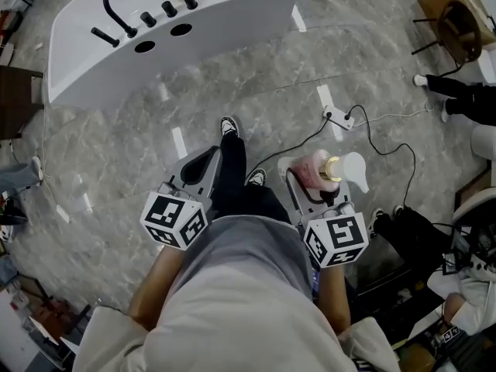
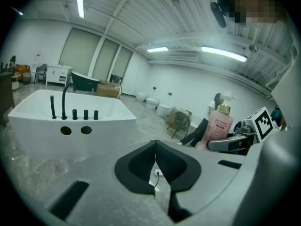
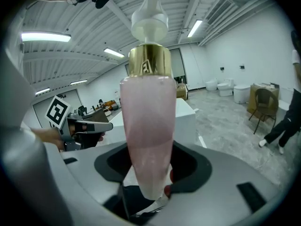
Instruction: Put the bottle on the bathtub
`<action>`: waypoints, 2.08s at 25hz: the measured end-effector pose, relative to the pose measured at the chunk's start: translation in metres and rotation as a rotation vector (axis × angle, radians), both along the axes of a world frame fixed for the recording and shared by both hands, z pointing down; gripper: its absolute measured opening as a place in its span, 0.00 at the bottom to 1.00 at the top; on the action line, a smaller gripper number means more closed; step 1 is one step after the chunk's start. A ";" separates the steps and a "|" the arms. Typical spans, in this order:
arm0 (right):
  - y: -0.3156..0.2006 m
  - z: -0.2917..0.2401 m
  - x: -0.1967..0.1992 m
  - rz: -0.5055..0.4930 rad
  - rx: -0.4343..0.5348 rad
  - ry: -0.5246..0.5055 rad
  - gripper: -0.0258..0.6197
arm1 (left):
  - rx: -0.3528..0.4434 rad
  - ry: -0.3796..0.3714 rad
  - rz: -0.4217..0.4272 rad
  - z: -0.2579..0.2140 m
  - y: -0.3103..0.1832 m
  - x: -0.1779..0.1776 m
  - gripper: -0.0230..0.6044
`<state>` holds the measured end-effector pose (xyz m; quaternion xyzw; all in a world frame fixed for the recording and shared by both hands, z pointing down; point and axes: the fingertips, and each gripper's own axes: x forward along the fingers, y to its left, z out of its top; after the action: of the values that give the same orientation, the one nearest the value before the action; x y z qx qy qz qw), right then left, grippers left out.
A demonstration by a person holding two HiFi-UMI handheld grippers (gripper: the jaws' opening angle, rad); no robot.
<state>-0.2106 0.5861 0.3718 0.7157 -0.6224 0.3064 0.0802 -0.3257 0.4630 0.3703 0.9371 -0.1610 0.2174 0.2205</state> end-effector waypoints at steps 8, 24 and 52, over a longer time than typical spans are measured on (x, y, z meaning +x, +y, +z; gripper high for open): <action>-0.069 -0.004 0.036 -0.010 0.011 -0.023 0.38 | 0.074 -0.011 0.052 -0.007 -0.066 0.040 0.04; -0.238 -0.034 0.089 -0.044 0.001 0.000 0.38 | 0.056 0.034 0.061 -0.037 -0.220 0.094 0.04; -0.403 -0.036 0.175 -0.151 -0.004 0.074 0.38 | 0.057 0.093 -0.085 -0.039 -0.356 0.161 0.04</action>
<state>-0.0360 0.1833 0.3355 0.6776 -0.6704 0.2741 0.1275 -0.1651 0.1068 0.3312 0.9444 -0.1963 0.1596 0.2099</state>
